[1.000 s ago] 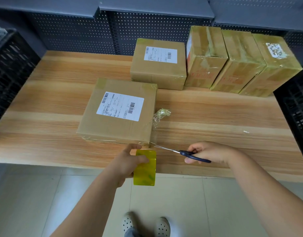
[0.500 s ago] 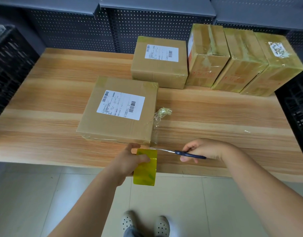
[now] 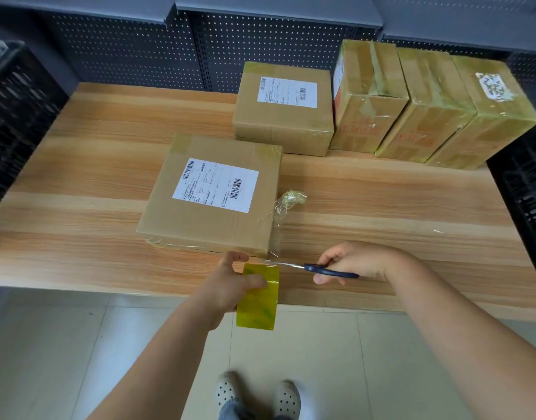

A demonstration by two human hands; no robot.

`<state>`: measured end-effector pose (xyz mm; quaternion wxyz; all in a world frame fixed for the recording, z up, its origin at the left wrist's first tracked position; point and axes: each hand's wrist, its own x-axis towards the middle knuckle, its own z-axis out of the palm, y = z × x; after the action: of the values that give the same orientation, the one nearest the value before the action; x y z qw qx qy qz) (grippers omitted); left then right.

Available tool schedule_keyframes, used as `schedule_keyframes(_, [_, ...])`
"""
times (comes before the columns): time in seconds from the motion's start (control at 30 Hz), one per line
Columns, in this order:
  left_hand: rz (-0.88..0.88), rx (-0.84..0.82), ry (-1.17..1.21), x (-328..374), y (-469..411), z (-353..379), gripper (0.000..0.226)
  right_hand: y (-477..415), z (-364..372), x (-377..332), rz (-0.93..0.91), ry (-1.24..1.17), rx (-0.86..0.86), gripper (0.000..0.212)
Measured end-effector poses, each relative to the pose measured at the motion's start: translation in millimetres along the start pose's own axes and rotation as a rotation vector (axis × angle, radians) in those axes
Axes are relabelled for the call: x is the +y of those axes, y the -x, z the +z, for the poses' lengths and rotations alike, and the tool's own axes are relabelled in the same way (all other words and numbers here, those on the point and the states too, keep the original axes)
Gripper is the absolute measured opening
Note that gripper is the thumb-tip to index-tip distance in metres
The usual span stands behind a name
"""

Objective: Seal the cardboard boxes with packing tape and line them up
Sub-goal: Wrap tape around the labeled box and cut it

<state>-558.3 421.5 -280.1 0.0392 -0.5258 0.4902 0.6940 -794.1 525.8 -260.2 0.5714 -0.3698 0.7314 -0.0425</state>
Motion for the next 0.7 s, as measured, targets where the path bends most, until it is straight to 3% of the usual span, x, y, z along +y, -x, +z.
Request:
schedule_keyframes(0.17, [0.0,0.006,-0.01,-1.0,-1.0,-0.1,0.051,27.6,-27.1,30.6,0.094,0.117,0.083,0.071])
schedule_keyframes(0.27, [0.007,0.017,-0.013,-1.4,1.1,1.0,0.054,37.7,-28.9,28.7,0.057,0.008,0.293,0.061])
schedule_keyframes(0.4, [0.044,0.039,-0.009,-3.7,3.6,4.3,0.063,-2.7,-0.6,-31.4,-0.101,-0.079,0.56,0.052])
schedule_keyframes(0.53, [0.066,0.048,0.019,-9.3,2.2,6.3,0.051,-35.8,26.5,-73.0,-0.122,-0.046,0.602,0.061])
schedule_keyframes(0.7, [0.097,0.059,0.021,-16.9,12.2,10.7,0.048,-40.7,31.9,-75.1,-0.104,0.055,0.611,0.068])
